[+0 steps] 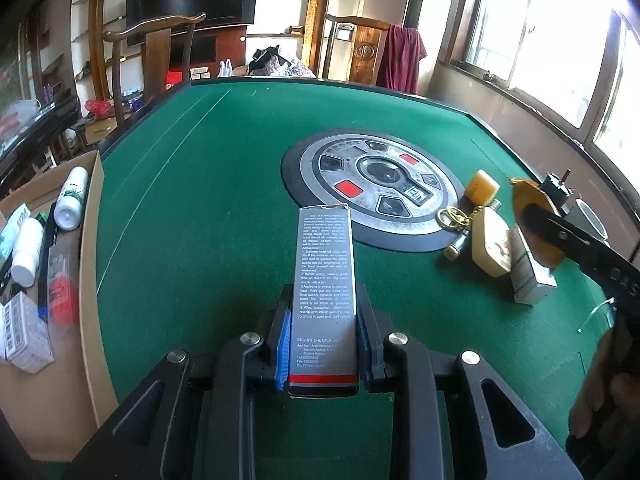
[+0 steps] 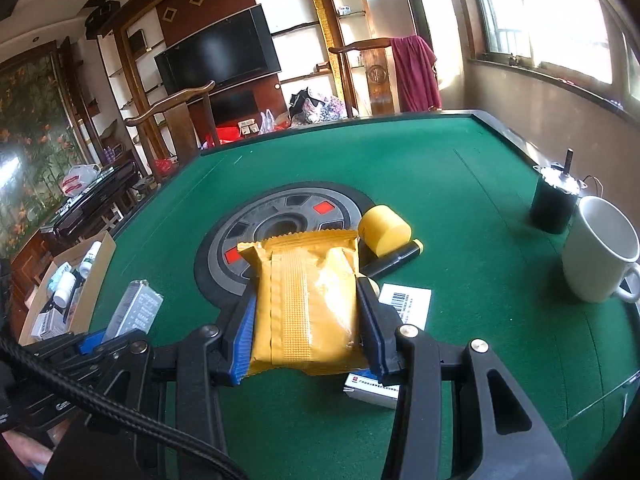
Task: Organize objects
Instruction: 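Carry tall box and yellow packet into cardboard box and open both tools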
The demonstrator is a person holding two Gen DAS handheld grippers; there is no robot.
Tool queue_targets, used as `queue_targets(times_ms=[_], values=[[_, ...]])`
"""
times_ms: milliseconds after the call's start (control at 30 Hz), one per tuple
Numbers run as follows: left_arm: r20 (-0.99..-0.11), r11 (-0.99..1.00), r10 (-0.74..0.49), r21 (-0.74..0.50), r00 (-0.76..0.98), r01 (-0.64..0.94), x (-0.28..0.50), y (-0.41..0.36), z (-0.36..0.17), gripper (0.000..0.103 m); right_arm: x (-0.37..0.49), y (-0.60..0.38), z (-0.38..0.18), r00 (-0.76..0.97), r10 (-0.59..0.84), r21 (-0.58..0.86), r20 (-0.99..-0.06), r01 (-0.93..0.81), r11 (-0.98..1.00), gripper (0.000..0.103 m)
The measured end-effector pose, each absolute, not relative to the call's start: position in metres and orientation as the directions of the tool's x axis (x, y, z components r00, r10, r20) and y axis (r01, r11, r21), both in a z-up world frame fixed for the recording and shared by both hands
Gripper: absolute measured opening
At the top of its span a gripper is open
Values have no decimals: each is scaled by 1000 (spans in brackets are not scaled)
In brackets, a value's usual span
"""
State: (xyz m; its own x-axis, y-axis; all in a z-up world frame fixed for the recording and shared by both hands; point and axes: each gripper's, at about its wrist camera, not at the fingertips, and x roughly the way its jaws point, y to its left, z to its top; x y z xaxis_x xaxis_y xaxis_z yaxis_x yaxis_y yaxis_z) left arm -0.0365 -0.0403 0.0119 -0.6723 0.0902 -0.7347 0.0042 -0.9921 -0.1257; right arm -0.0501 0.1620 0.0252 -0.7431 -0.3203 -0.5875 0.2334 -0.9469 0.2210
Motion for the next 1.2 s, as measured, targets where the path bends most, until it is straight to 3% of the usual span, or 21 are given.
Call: queue_targets(times_ms=[1200], values=[[-634,-965,32,-220,-773,141,48,-134,57,23,-41,132,13,-734,-290,152,-615,250,-956,43]])
